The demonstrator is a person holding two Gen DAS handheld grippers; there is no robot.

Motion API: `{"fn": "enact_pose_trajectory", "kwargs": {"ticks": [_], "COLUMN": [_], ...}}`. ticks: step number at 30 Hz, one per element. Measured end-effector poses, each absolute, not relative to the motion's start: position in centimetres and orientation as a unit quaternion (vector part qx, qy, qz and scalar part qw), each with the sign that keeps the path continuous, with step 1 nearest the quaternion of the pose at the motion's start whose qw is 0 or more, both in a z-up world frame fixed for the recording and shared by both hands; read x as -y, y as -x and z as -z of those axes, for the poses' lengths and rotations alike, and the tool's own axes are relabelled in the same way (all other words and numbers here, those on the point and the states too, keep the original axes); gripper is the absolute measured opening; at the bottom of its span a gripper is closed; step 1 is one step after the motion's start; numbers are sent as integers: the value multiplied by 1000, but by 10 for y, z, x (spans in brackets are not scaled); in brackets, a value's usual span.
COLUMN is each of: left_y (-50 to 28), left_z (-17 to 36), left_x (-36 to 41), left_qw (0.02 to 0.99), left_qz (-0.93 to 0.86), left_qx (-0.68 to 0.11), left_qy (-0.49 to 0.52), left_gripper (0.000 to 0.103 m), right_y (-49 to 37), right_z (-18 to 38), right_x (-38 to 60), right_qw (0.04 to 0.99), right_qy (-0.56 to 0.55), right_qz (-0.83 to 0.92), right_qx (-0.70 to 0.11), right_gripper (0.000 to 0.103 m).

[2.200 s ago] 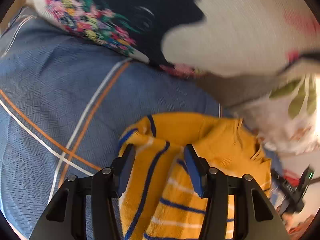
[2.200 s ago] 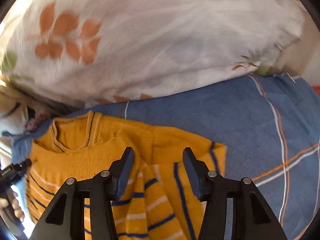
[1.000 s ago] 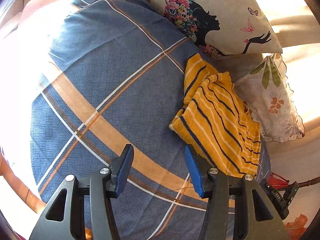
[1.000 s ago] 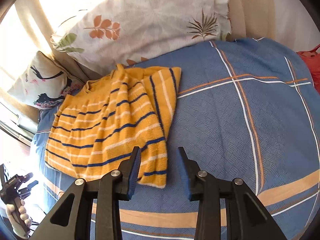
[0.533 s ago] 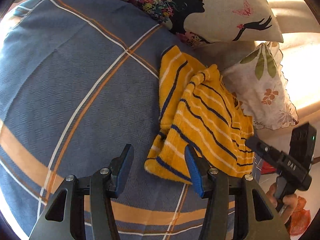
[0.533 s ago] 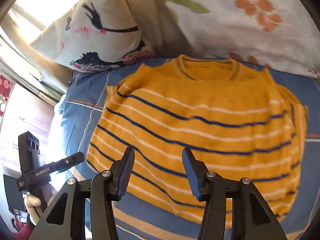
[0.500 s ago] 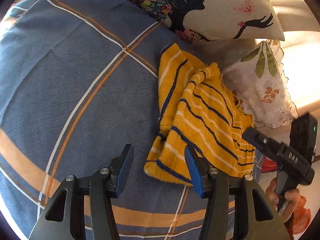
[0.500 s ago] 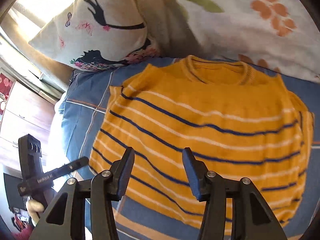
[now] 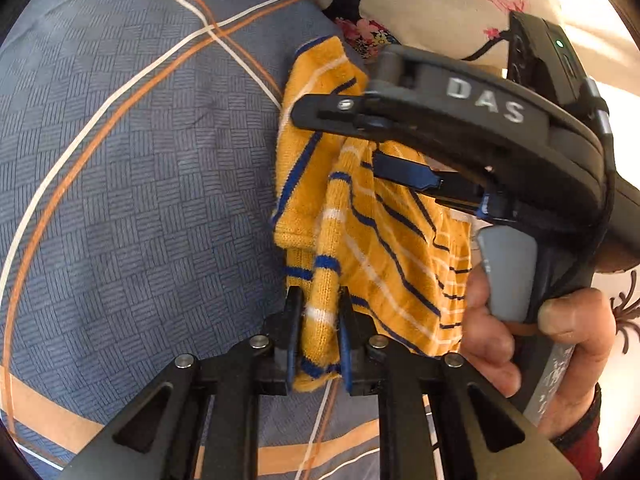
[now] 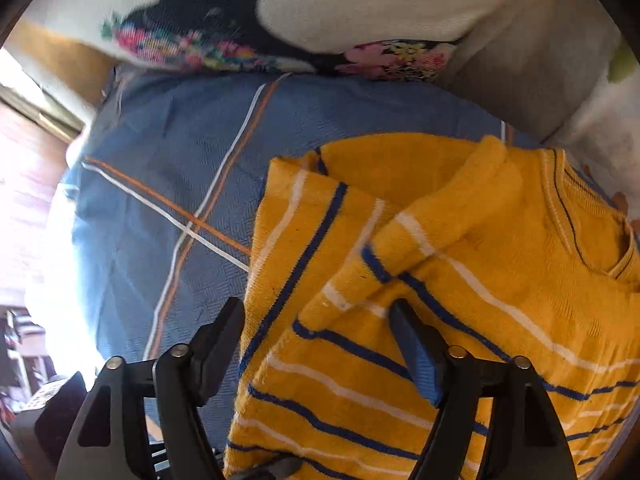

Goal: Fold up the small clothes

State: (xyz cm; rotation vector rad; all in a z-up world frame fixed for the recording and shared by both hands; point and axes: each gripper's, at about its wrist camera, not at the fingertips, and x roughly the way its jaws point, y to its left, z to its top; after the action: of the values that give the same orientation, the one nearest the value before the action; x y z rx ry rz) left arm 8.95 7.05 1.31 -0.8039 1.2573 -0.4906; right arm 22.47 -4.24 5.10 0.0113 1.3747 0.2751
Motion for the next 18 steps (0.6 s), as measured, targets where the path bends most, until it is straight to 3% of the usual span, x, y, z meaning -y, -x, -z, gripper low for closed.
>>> {"fn": "enact_pose_trajectory", "kwargs": {"ticks": [3,8,10,12,14,18], "left_y": [-88,-81,-77,-72,-67,-50], "left_z": [-14,-18,-21,-27,-38,-74], "left_x": [-71,-70,-68,-64,-58,-48], "left_qw": [704,705,709,714,722,743], "left_qz": [221,220,216,212,214,228], "left_qx": [-564,-558,-557,-551,-543,-518], "left_qy": [372,378,375,375,372,358], "left_gripper": [15,14,14,14,14,14], "right_y": [-223,-218,-215,-212,-207,-196], "right_z": [-44,-31,-33,-39,-49,-81], "right_x": [22,-10,-12,-11,-2,45], "right_qw": [760,753,756,764,772,799], "right_qy": [49,149,152,162,136,42], "right_qz": [-111,-77,-74,-62,-83,-121], "right_qx": [-638,-636,-632,-621,-615,-588], "right_gripper": [91,89,79,40,22,15]}}
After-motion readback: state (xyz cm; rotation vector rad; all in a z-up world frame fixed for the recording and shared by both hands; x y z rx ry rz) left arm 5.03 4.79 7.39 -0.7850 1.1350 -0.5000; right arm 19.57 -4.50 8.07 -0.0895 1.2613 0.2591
